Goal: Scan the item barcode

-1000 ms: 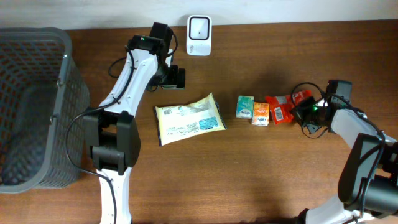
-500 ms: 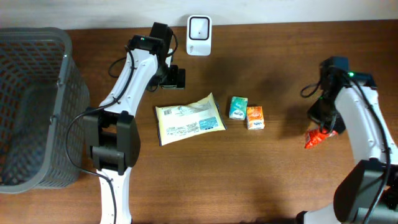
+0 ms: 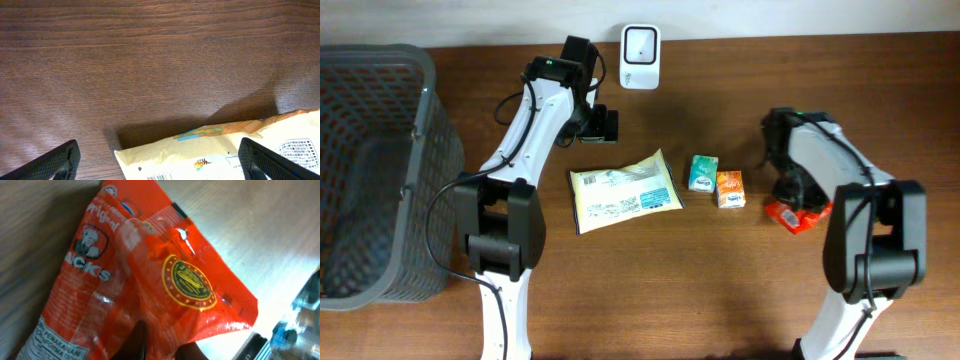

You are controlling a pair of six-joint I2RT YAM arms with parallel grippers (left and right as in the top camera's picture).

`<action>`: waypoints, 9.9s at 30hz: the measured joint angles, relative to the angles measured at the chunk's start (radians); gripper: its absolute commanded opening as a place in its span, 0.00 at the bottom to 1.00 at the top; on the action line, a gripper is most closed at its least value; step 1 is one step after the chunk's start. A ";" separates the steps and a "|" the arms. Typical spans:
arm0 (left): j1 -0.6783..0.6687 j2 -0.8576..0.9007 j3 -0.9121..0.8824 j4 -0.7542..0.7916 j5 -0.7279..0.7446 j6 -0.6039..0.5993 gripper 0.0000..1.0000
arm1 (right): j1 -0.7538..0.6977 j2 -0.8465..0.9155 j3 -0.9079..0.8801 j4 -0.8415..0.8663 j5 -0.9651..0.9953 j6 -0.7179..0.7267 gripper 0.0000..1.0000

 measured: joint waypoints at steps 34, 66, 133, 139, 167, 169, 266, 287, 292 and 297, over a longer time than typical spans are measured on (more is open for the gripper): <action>0.000 0.000 0.000 0.000 0.000 0.000 0.99 | -0.037 -0.004 0.080 0.151 -0.434 -0.113 0.04; 0.000 0.000 0.000 0.000 0.000 0.000 0.99 | -0.550 -0.009 0.186 -0.110 -0.922 -0.610 0.79; 0.000 0.000 0.000 -0.001 0.000 0.000 0.99 | -0.273 0.210 0.620 0.503 -0.571 -0.054 0.04; 0.000 0.000 0.000 0.000 0.000 0.000 0.99 | -0.520 0.212 0.615 0.247 -0.463 -0.199 0.09; 0.000 0.000 0.000 0.000 0.000 0.000 0.99 | 0.039 0.215 0.277 0.022 -0.770 -0.748 0.72; 0.000 0.000 0.000 0.000 0.000 0.000 0.99 | 0.039 0.203 0.244 0.049 -0.766 -0.746 0.66; 0.000 0.000 0.000 0.000 0.000 0.000 0.99 | -0.616 0.229 0.764 0.172 -0.361 -0.349 0.04; 0.000 0.000 0.000 0.000 0.000 0.000 0.99 | -0.616 0.134 0.732 0.071 -0.540 -0.467 0.99; 0.000 0.000 0.000 0.000 0.000 0.000 0.99 | -0.383 0.046 0.756 -0.122 -0.863 -0.467 0.99; 0.000 0.000 0.000 0.000 0.000 0.000 0.99 | -0.045 0.129 0.521 0.012 -0.916 -0.428 0.87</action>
